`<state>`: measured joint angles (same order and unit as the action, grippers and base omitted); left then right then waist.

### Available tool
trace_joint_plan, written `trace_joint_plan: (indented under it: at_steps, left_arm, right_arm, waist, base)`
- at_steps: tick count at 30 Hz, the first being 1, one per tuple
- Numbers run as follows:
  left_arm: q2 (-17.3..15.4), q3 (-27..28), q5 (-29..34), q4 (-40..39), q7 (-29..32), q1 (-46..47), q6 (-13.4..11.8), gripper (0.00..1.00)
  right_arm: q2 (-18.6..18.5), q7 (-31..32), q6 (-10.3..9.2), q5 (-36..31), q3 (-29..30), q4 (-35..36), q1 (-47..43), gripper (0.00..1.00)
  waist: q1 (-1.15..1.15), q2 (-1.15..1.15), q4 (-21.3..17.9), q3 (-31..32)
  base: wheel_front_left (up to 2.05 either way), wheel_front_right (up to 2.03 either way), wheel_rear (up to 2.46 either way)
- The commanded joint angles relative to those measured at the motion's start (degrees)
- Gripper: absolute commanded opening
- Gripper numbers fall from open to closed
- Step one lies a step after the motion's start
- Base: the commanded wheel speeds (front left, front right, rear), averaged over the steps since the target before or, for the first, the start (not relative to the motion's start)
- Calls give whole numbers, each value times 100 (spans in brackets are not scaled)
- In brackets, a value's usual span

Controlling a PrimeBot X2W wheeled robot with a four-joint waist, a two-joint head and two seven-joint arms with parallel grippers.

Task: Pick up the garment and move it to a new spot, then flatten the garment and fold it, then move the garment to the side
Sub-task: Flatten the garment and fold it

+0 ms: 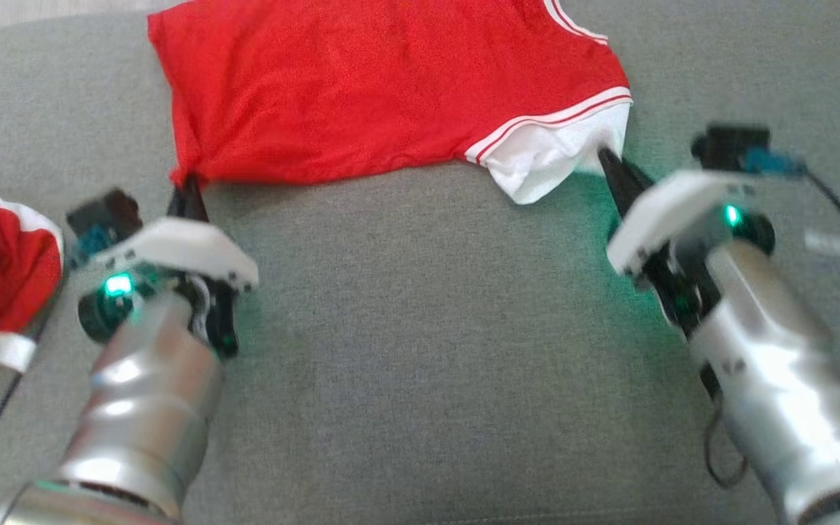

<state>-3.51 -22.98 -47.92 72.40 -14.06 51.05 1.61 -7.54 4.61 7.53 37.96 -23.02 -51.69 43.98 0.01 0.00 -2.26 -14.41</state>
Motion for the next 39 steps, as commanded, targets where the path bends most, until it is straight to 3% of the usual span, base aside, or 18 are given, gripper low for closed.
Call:
trace_joint_plan:
  at_steps: [1, 6, 10, 16, 20, 28, 29, 34, 39]
  left_arm:
    - [-156, 67, 58, -144, -86, 14, 30, 0]
    - [-374, 414, 397, -1141, -92, -827, 8, 0]
    - [-553, 572, 762, -1992, -93, -1638, 24, 0]
    - [-852, 527, 863, -3068, 167, -2632, -214, 0]
    - [-1175, 569, 847, -4458, 692, -3432, -704, 0]
    - [-1902, 702, 1027, -7874, 1961, -5334, -2170, 0]
    - [-1902, 702, 1027, -7874, 1961, -5334, -2170, 0]
    - [-2173, 746, 1095, -8916, 2497, -5868, -2647, 0]
    - [-2258, 640, 911, -8966, 2973, -5766, -2605, 0]
  right_arm:
    - [-123, -189, -4, 168, -101, 375, -132, 0]
    - [-601, -567, -4, 551, -197, 1311, -1239, 0]
    - [-1086, -642, -4, 599, 67, 2189, -2228, 0]
    - [-1381, 37, -4, 418, 901, 3813, -3901, 0]
    - [-1099, 937, -4, -9, 1684, 5084, -5049, 0]
    - [-160, 3039, -4, -853, 2860, 7480, -6579, 0]
    - [-160, 3039, -4, -853, 2860, 7480, -6579, 0]
    - [135, 3676, -4, -1065, 3197, 8028, -6634, 0]
    - [95, 3902, -4, -1195, 3209, 7812, -6175, 0]
  waist:
    - [-1, 0, 12, 28]
    - [-1, 0, 20, 282]
    - [-1, 0, 29, 522]
    - [-1, 0, 39, 759]
    - [-1, 0, 25, 857]
    - [-1, 0, -21, 851]
    - [-1, 0, -21, 851]
    - [-1, 0, 9, 784]
    - [-1, 0, 64, 636]
  base:
    - [0, 0, 0]
    - [0, 0, 0]
    - [0, 0, 0]
    - [0, 0, 0]
    - [0, 0, 0]
    - [0, 0, 0]
    - [0, 0, 0]
    - [0, 0, 0]
    - [0, 0, 0]
